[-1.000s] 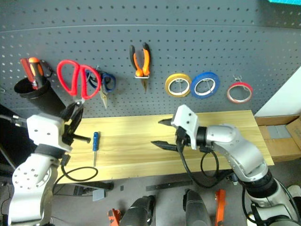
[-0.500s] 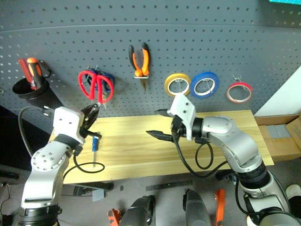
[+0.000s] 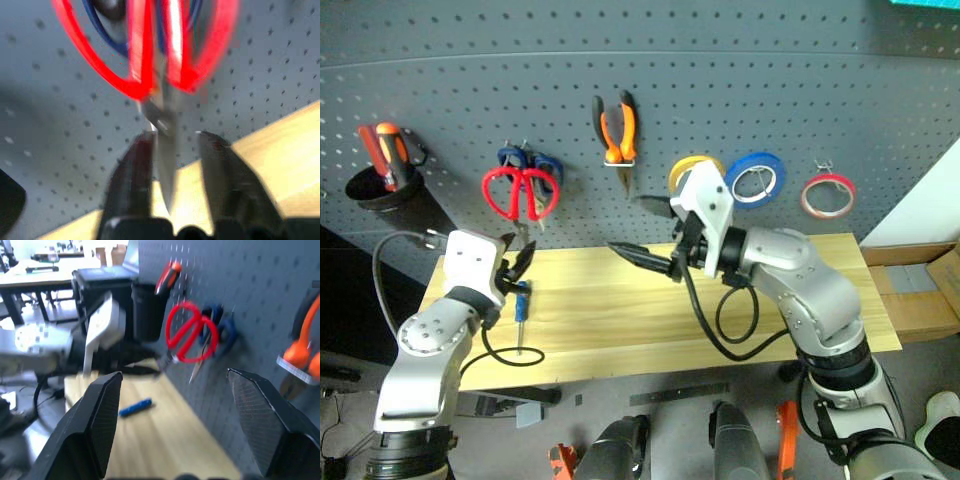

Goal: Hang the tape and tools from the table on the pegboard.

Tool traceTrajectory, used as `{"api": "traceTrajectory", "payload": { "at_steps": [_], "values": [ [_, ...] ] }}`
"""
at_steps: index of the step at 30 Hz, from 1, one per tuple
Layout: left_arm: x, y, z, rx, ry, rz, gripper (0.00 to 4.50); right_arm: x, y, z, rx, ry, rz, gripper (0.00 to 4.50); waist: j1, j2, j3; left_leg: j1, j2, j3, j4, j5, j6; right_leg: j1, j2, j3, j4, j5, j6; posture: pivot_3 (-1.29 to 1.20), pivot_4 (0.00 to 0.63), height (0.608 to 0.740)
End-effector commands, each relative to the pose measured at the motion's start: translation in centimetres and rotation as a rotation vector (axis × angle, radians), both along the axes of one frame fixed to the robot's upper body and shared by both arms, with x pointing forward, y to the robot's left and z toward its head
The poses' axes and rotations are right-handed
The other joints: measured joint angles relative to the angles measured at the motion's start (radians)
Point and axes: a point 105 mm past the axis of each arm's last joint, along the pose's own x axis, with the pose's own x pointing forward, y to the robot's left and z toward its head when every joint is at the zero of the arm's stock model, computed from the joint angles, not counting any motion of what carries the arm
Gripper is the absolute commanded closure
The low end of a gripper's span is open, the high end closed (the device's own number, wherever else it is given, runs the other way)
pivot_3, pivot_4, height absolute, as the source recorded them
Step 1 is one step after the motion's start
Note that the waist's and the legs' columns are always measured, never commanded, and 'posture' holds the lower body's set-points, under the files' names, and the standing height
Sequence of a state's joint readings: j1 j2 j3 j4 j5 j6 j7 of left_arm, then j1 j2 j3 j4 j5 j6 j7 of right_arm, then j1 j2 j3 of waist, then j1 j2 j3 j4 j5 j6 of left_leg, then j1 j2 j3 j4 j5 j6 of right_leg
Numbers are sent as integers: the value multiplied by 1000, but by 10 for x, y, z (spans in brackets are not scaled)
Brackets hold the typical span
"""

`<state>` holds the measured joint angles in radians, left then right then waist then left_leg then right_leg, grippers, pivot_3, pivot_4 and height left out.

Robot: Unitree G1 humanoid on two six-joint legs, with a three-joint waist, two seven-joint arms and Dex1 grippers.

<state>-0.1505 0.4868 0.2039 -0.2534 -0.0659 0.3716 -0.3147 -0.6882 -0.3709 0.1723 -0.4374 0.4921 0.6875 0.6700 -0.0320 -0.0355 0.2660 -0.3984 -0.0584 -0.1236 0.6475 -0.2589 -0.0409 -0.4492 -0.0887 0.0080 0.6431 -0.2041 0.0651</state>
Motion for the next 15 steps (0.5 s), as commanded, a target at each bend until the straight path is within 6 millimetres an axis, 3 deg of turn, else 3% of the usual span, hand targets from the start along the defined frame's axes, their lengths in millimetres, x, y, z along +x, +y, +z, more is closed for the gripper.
{"api": "traceTrajectory", "payload": {
  "at_steps": [1,3,5,10,15],
  "values": [
    [-3,-2,2,-14,-1,8,1719,-8,0,13,34,-59,11,1095,0,0,0,0,0,0,0,0,0,0,0,0,0,0,0,-30,260,740],
    [-4,-1,-6,-23,36,19,1079,-9,1,11,31,-54,11,1095,0,0,0,0,0,0,0,0,0,0,0,0,0,0,0,-31,264,740],
    [-7,4,-27,-23,135,47,400,-8,4,2,7,-16,-2,1095,0,0,0,0,0,0,0,0,0,0,0,0,0,0,0,-33,267,740],
    [-12,38,-72,-83,358,193,400,5,20,-50,-106,192,-133,1095,-7,0,0,1,0,0,0,0,0,0,0,1,1,0,0,-41,279,740],
    [-14,73,-99,-283,483,404,400,13,45,-78,-107,332,-224,1095,-10,0,0,1,0,-1,1,0,0,-1,1,0,3,0,0,-33,300,740]
  ]
}}
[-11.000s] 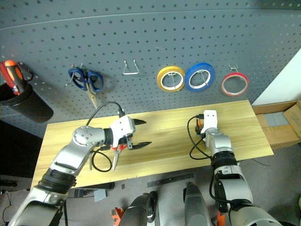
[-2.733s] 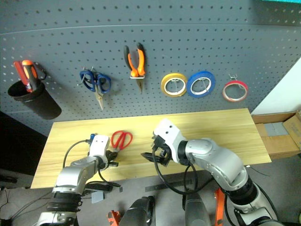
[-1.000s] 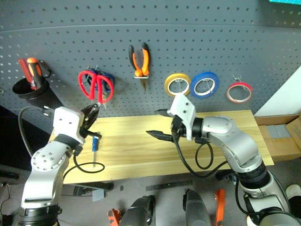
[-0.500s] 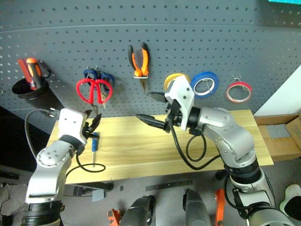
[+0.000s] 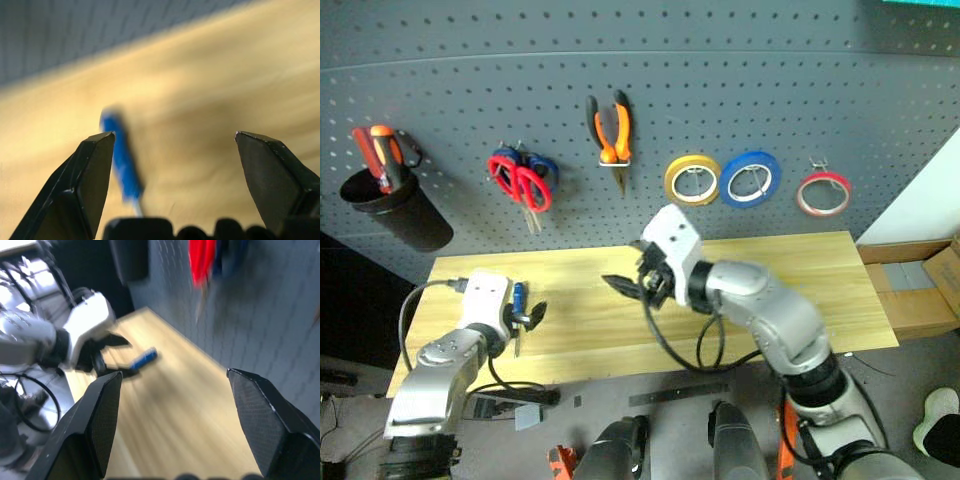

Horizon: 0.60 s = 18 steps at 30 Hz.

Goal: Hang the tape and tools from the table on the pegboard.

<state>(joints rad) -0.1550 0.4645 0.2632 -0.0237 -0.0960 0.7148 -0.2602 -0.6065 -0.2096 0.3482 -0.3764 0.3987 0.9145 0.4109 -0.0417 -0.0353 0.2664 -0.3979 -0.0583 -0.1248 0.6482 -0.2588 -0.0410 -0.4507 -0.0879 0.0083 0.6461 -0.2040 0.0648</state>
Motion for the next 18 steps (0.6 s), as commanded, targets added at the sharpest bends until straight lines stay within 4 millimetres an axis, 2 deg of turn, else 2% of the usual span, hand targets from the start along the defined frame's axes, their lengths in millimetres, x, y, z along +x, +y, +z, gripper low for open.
{"api": "traceTrajectory", "payload": {
  "at_steps": [1,5,9,17,18],
  "values": [
    [-1,21,-5,-83,27,135,400,1,14,-4,10,26,-45,1095,0,0,0,0,0,-1,0,0,0,0,0,0,0,0,0,-33,304,740],
    [8,30,-16,-103,62,190,400,1,36,-15,-10,49,-51,1095,0,0,1,0,0,-2,0,0,0,0,0,0,0,0,0,-27,328,740],
    [22,26,-27,-145,89,210,400,-6,51,-13,-19,38,-8,1095,0,0,11,0,-1,-3,0,0,0,0,0,-1,0,0,0,-31,352,740],
    [37,15,-38,-184,110,212,400,-12,50,-7,-32,22,17,1095,-11,-1,26,0,0,-4,0,0,0,0,0,0,0,0,0,-69,378,740],
    [37,15,-38,-183,107,216,562,-11,50,-7,-34,21,16,1095,-15,0,26,0,0,-4,0,0,0,0,-1,0,0,0,0,-72,378,740]
  ]
}}
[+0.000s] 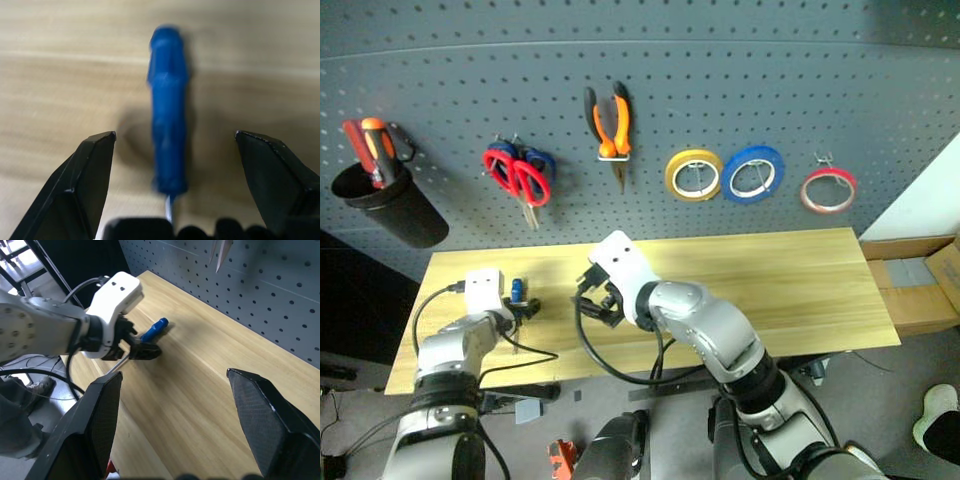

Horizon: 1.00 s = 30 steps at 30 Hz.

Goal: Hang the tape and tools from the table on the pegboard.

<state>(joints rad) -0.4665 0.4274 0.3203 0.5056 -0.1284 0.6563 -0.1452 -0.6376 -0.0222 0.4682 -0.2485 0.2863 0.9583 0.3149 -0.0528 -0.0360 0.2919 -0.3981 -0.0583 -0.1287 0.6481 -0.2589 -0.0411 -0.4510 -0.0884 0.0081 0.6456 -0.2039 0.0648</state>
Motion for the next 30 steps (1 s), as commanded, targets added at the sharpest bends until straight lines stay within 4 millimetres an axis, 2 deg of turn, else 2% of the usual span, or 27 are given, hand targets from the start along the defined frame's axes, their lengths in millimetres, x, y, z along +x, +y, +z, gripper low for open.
{"api": "traceTrajectory", "payload": {
  "at_steps": [1,3,8,11,16,20,24,30],
  "values": [
    [-4,-1,-10,-7,17,19,763,-6,2,15,23,-50,26,1095,-5,1,1,0,0,0,0,0,0,0,0,0,0,0,0,-78,375,740],
    [-7,3,-9,-20,2,59,1297,-5,1,19,15,-69,28,1095,-7,1,1,0,0,0,0,0,0,0,0,0,0,0,0,-78,370,740],
    [-14,11,-4,-20,-36,104,2997,-3,1,26,-16,-139,44,1095,-20,1,1,1,0,1,0,0,0,0,0,1,0,0,0,-77,355,740],
    [-21,14,10,-1,-110,114,3949,-3,0,38,-7,-189,61,1095,-28,1,1,0,1,0,-1,0,0,-1,0,1,0,0,0,-70,340,740],
    [-34,0,59,106,-359,29,3973,-17,-3,79,92,-356,156,1095,-28,0,1,-3,0,1,-1,0,-1,-5,-1,2,-1,0,0,-62,310,740],
    [-52,-8,99,211,-546,-20,3973,-32,-9,98,155,-428,243,1095,-23,-1,0,-3,1,1,-2,-1,-2,-5,-1,2,-2,0,0,-62,290,740],
    [-56,-12,135,312,-677,-56,3973,-33,-13,104,152,-448,270,1095,-17,-1,0,-3,0,2,-2,-1,-1,-5,-1,2,-2,0,0,-61,270,740],
    [-50,-29,208,405,-927,-131,3973,-30,-17,104,124,-460,297,1095,-5,-3,-4,-3,0,4,-1,-1,-2,-5,-1,2,-1,0,0,-32,221,740]
  ]
}}
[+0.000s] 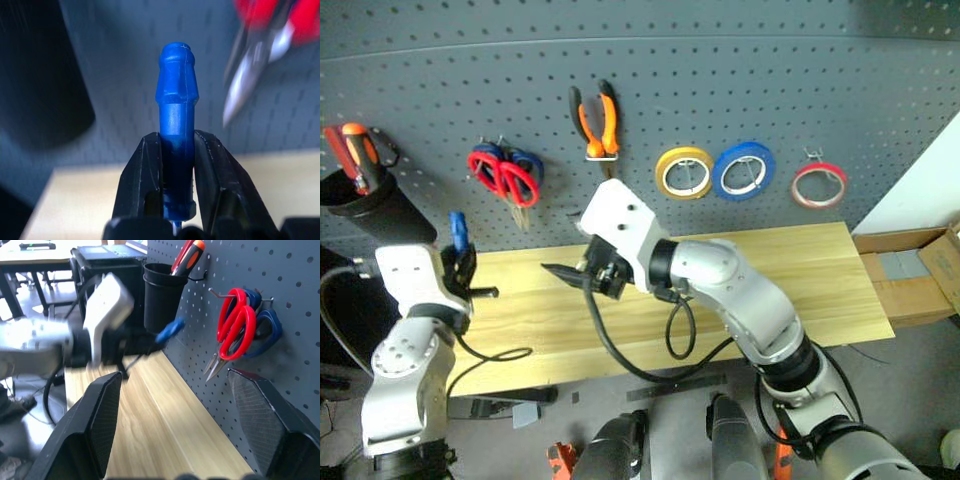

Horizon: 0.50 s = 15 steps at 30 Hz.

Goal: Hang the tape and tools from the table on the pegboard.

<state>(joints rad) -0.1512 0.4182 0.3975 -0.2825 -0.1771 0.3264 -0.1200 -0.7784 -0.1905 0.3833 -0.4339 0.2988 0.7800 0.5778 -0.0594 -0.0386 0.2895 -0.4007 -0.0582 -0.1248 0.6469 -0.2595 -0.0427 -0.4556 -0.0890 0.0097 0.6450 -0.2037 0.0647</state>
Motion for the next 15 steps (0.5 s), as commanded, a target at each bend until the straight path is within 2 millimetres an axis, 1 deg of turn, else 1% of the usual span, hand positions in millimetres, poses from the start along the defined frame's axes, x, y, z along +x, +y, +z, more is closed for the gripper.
{"api": "traceTrajectory", "payload": {
  "at_steps": [1,3,6,10,12,15],
  "values": [
    [-5,-11,60,76,-216,-31,3973,-8,2,16,32,-63,56,1095,4,-2,-2,0,0,1,0,0,0,0,0,0,0,0,0,-29,216,740],
    [-4,-11,84,75,-296,-32,3973,-6,2,17,31,-68,57,1095,5,-5,-7,0,0,2,0,2,-3,0,0,0,0,0,0,-24,201,740],
    [-3,0,119,57,-404,-3,3973,-3,3,19,31,-87,55,1095,5,-9,-10,0,-1,3,0,2,-4,0,0,0,-1,0,0,-23,186,740],
    [-2,13,142,62,-464,19,3973,0,4,21,34,-100,51,1095,3,-9,-16,0,-1,5,0,2,-4,-1,0,1,-1,0,0,-24,179,740],
    [-1,25,155,70,-497,48,3973,2,4,22,34,-110,45,1095,4,-10,-18,0,-1,5,0,2,-4,-1,0,0,-1,0,0,-32,176,740],
    [-4,39,165,68,-526,85,3973,3,4,24,36,-117,37,1095,3,-13,-20,0,-1,6,1,2,-4,-1,0,0,-1,0,0,-32,176,740]
  ]
}}
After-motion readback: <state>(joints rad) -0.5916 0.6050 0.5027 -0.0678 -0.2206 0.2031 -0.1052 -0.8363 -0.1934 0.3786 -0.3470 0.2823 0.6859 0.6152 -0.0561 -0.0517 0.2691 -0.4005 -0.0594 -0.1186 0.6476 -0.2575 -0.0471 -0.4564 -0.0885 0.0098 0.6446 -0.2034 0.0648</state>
